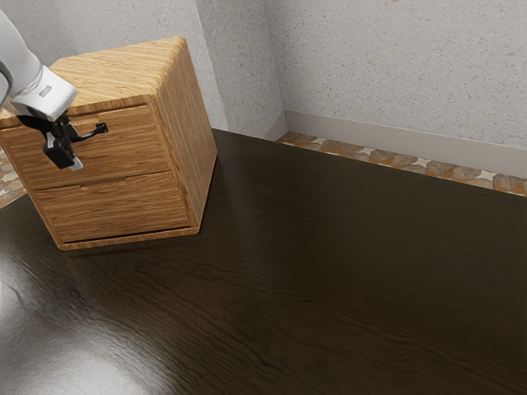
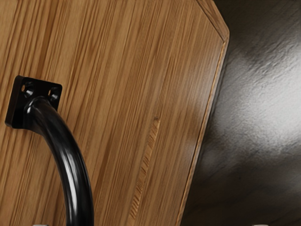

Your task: Pull the drawer handle with one arm to open the drawer

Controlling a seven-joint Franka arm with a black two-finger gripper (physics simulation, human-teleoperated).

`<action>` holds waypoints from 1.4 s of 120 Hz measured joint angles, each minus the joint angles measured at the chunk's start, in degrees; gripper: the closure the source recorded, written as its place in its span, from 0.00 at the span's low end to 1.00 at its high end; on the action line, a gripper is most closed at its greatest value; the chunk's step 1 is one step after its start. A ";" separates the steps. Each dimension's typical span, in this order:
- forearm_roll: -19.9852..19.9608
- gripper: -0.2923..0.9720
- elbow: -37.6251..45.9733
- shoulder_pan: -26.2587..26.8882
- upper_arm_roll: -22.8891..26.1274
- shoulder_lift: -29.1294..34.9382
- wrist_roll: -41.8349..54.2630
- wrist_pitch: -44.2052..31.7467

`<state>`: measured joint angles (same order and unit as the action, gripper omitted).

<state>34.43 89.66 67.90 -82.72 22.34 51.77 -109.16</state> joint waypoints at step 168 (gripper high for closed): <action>-0.87 0.31 5.29 -13.70 12.66 0.07 0.10 0.49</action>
<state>33.56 94.96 54.19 -70.06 22.41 51.86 -108.67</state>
